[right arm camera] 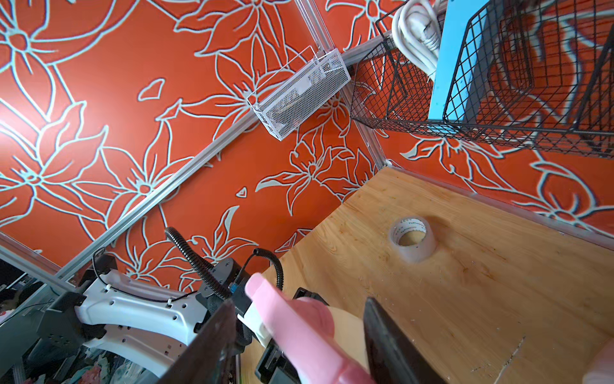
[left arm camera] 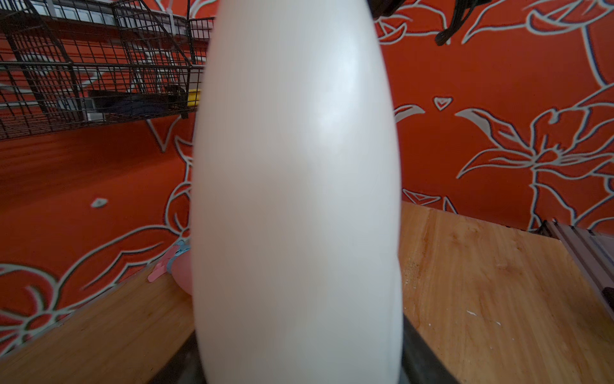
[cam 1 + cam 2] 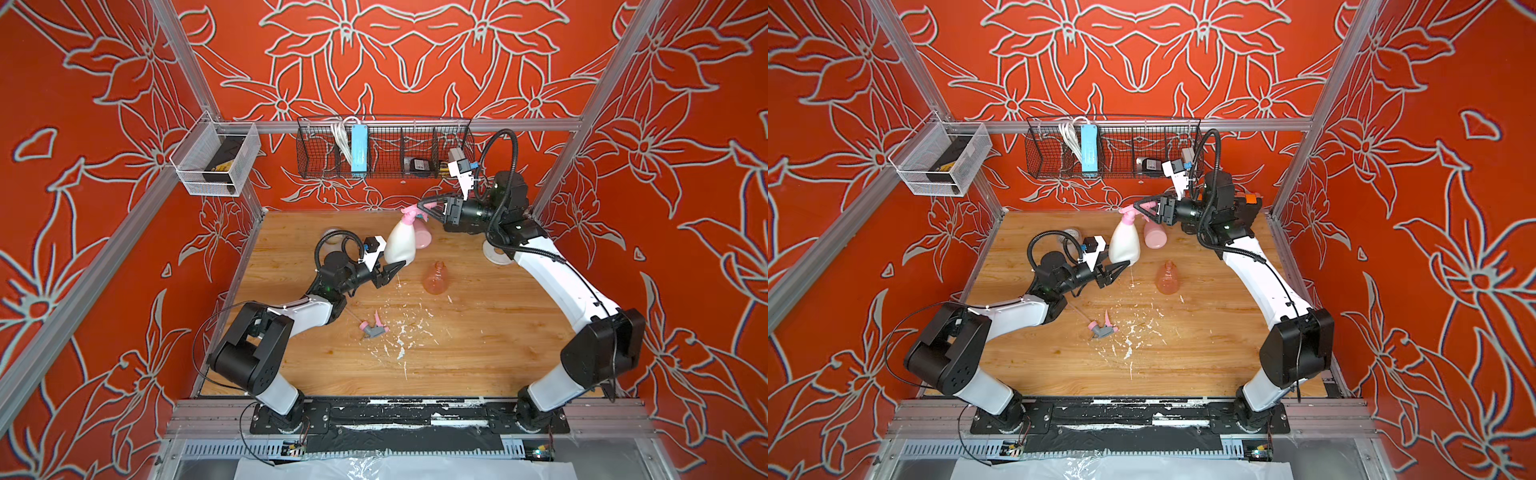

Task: Attach spray nozzles to spray bottles
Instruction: Insert the spray nozzle into the spray bottle.

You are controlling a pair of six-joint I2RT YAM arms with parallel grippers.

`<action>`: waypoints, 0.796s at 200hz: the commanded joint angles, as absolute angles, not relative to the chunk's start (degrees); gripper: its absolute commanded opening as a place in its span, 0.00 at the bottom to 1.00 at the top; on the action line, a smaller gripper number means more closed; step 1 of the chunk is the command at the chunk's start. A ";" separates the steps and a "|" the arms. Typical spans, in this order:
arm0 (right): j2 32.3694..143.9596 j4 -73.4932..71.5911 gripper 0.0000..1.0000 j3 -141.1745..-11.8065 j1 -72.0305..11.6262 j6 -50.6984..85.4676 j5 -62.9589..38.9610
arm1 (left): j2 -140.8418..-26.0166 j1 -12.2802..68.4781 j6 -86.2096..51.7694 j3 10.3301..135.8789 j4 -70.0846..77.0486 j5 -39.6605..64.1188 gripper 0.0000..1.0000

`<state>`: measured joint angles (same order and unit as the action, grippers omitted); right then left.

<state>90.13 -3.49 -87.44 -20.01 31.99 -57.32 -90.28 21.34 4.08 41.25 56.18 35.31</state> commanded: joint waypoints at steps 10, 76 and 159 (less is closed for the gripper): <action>86.50 -2.59 0.58 -85.52 -21.15 27.99 -53.99 | -90.65 21.00 3.53 43.19 57.11 37.13 0.56; 85.66 3.90 0.42 -86.15 -24.01 21.60 -49.86 | -90.12 21.01 1.70 44.03 56.40 38.82 0.56; 87.02 20.75 0.03 -94.69 -26.05 13.53 -43.82 | -91.51 21.59 4.55 44.95 56.49 35.21 0.53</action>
<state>86.94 11.38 -89.58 -24.80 18.28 -44.93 -90.39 21.06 2.22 42.74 55.13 37.69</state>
